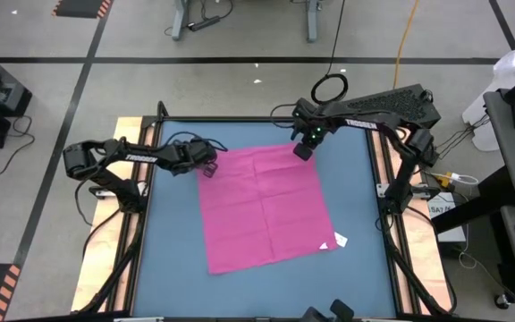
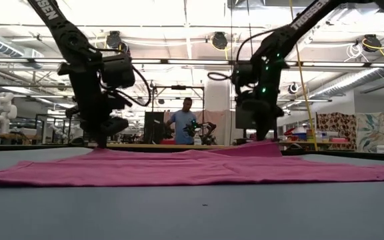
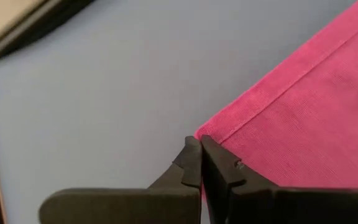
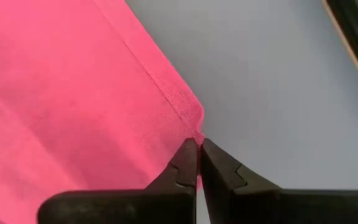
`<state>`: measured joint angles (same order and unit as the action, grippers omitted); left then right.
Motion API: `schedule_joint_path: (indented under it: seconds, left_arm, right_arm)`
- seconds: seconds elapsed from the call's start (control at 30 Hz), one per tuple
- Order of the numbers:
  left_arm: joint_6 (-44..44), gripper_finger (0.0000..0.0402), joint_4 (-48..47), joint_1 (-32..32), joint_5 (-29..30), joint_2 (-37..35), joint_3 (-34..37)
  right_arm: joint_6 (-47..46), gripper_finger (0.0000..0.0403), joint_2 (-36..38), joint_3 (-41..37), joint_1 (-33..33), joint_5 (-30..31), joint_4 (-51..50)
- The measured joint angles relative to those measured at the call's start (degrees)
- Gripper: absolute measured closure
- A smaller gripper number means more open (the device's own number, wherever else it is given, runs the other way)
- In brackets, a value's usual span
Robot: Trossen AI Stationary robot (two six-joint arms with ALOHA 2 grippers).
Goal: Roll towel into tight, uniform cylinder
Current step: Fold the pink towel
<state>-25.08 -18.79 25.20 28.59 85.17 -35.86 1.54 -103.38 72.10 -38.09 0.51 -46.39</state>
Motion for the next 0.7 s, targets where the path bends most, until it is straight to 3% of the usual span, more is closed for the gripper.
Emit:
schedule_joint_path:
  seconds: [0.3, 0.5, 0.7]
  left_arm:
    - [6.9, 0.0401, 0.6, -3.2, 1.5, -6.5, -3.4]
    - [11.1, 0.0401, 1.7, -7.0, 1.6, -14.6, -3.5]
    - [13.1, 0.0401, 0.2, -10.8, 1.6, -21.0, -3.5]
  right_arm:
    - [-0.5, 0.0401, 8.8, 0.0, 1.9, 4.9, -6.4]
    - [-2.6, 0.0401, 13.9, 0.0, 5.1, 12.2, -10.8]
    - [-6.6, 0.0401, 17.7, -0.3, 9.7, 13.1, -14.0]
